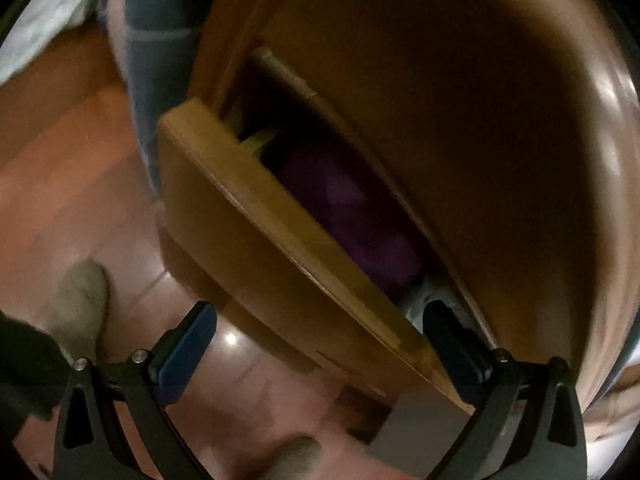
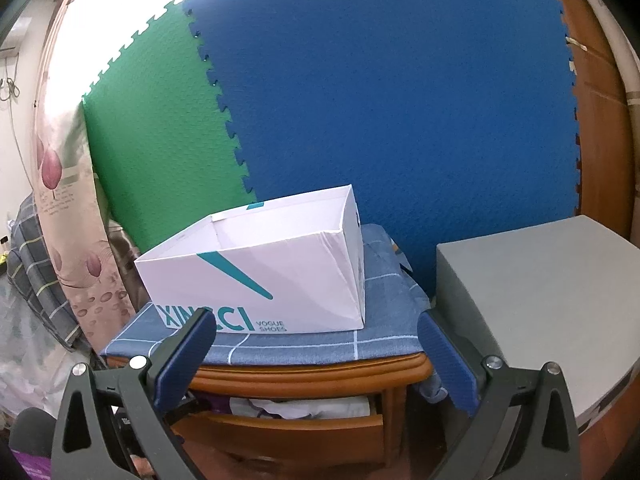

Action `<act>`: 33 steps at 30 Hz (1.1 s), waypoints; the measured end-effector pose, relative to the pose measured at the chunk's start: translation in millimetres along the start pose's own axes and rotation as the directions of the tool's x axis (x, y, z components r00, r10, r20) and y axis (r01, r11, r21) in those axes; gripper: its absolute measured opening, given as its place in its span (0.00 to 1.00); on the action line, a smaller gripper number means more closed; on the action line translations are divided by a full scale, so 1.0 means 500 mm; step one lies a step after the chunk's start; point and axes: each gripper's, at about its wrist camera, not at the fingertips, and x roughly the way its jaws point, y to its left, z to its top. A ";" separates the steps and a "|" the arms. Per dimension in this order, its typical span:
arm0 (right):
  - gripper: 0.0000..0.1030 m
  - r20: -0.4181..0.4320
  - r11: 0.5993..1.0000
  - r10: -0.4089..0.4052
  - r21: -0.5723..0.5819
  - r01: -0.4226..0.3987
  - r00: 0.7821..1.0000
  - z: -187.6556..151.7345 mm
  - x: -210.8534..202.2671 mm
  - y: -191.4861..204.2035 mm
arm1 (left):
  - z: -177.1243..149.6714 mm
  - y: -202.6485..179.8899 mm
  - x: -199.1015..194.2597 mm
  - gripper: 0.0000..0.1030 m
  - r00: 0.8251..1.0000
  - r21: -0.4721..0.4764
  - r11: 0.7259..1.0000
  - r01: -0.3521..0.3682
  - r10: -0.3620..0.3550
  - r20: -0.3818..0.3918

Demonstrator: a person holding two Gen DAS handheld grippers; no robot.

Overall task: Take underwear out of drawer
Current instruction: 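Pull the drawer further open with the left tool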

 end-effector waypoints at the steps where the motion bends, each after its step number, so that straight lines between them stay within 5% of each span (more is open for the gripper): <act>1: 1.00 -0.003 1.000 0.001 0.004 -0.001 1.000 0.000 0.001 -0.001 | 0.005 0.000 0.003 1.00 1.000 0.001 1.000 -0.004 0.004 -0.006; 5: 1.00 -0.013 1.000 0.005 0.015 -0.005 1.000 -0.001 0.004 -0.004 | 0.018 -0.027 -0.001 1.00 0.991 0.033 0.991 -0.130 0.129 0.042; 12: 1.00 -0.026 1.000 0.009 0.001 -0.009 1.000 -0.004 0.007 0.003 | 0.008 -0.056 -0.003 0.95 0.978 0.095 0.975 -0.203 0.197 0.062; 33: 1.00 -0.066 1.000 -0.007 -0.011 0.006 0.998 -0.012 0.018 0.001 | -0.038 -0.025 -0.017 0.95 0.968 0.160 0.955 -0.248 0.252 -0.002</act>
